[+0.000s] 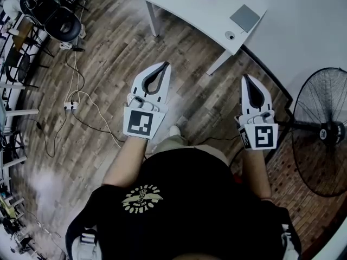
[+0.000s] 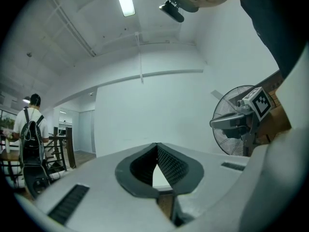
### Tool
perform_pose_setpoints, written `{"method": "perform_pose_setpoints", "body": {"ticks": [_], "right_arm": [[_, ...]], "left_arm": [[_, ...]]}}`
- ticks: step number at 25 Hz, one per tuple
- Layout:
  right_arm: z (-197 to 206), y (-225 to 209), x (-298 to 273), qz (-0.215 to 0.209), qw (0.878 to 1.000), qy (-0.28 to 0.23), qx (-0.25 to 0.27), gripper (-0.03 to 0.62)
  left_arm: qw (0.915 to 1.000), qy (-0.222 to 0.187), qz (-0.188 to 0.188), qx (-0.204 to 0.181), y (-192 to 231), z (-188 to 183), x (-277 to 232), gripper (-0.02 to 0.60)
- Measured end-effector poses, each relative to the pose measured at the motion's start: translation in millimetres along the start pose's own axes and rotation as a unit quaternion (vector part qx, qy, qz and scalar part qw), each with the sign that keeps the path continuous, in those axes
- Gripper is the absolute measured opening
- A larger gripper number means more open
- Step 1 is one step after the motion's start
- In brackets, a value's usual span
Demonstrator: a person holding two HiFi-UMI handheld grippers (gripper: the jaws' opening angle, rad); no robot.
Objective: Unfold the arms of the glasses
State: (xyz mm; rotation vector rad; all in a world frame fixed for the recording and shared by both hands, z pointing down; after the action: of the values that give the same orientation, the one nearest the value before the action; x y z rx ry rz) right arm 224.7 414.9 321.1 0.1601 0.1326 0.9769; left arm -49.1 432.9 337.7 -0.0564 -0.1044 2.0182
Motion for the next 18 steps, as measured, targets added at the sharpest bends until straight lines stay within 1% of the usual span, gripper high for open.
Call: {"method": "perform_pose_setpoints", "body": {"ticks": [3, 7, 12, 15, 18], "right_arm": [[-1.5, 8.8, -17.0, -0.009, 1.000, 0.005, -0.011, 0.000], [-8.6, 18.7, -28.5, -0.004, 1.000, 0.006, -0.022, 0.000], [-15.3, 25.5, -26.4, 0.001, 1.000, 0.011, -0.009, -0.002], [-14.0, 17.0, -23.1, 0.012, 1.000, 0.017, -0.012, 0.000], [-9.4, 2.7, -24.4, 0.021, 0.999, 0.017, -0.019, -0.002]], "left_arm": [[0.9998, 0.007, -0.012, 0.012, 23.6, 8.7, 3.6, 0.006], [0.9996, 0.013, -0.014, 0.021, 42.5, 14.7, 12.6, 0.006], [0.9992, 0.013, -0.007, 0.037, 49.0, 20.1, 10.8, 0.006], [0.9989, 0.009, 0.003, 0.045, 46.1, 21.2, 4.0, 0.006], [0.9991, 0.001, 0.007, 0.042, 44.9, 18.3, -8.2, 0.006]]}}
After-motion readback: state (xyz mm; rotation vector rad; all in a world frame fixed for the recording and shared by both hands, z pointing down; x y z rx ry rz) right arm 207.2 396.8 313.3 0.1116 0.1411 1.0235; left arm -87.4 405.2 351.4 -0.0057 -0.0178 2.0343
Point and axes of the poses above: the fingertips, and each gripper's own axes: x backward along the fingers, y to its left, z out of its underside, the point moved 8 cm from there along x, backward along the fingers, and after that the axes turned 2 degrees about z, right-handed, at the moved point
